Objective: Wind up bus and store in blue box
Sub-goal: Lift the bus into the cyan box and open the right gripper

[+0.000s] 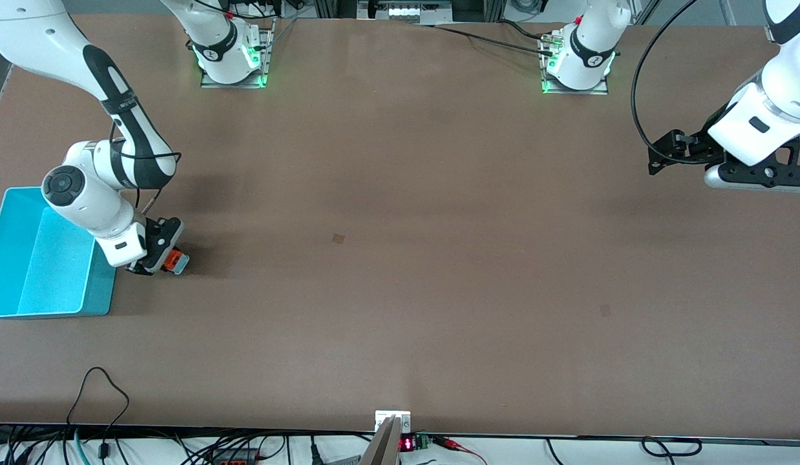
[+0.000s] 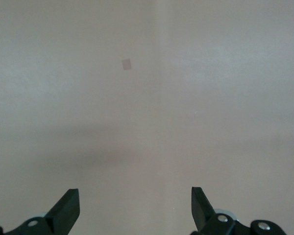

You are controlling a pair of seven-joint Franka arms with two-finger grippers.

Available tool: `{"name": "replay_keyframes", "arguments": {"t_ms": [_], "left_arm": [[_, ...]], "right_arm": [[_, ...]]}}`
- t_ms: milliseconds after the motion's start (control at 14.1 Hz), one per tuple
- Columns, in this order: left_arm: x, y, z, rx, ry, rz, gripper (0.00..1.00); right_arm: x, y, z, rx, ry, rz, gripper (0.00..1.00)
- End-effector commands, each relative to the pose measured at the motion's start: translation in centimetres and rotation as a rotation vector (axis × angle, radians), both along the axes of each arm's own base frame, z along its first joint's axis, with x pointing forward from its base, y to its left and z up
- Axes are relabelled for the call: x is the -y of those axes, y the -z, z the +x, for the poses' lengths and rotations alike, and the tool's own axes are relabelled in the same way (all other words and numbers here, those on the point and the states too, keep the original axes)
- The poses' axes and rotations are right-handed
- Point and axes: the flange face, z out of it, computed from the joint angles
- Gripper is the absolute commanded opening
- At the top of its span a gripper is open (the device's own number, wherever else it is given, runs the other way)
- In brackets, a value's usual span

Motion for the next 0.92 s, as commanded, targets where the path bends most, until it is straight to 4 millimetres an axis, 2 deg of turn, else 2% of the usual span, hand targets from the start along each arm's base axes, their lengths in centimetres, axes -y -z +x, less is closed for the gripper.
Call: {"name": "replay_keyframes", "arguments": {"t_ms": [0,71,213,356,569,782,854], "left_arm": [[-0.3,-1.0,-0.4,0.022,-0.005,0.020,1.00],[-0.4,-1.0,-0.4,0.022,-0.006,0.020,1.00],[-0.5,-1.0,-0.4,0.024,-0.008,0.020,1.00],[-0.5,-1.0,-0.4,0.024,-0.008,0.020,1.00],[-0.5,-1.0,-0.4,0.023,-0.008,0.019,1.00],[-0.3,-1.0,-0.4,0.024,-0.009,0.020,1.00],[-0.4,-1.0,-0.4,0.023,-0.013,0.019,1.00]], "right_arm": [[0.3,-4.8,0.6,0.012,0.287,0.083,0.00],[1.5,-6.0,0.9,0.003,0.395,0.115,0.00],[5.8,-8.3,1.6,-0.019,0.632,0.156,0.00],[9.4,-9.6,1.9,-0.014,0.782,0.196,0.00],[15.8,-9.0,0.9,-0.025,0.945,0.159,0.00],[20.6,-8.8,0.6,-0.015,1.002,0.126,0.00],[21.5,-8.5,0.7,-0.013,1.009,0.120,0.00]]}}
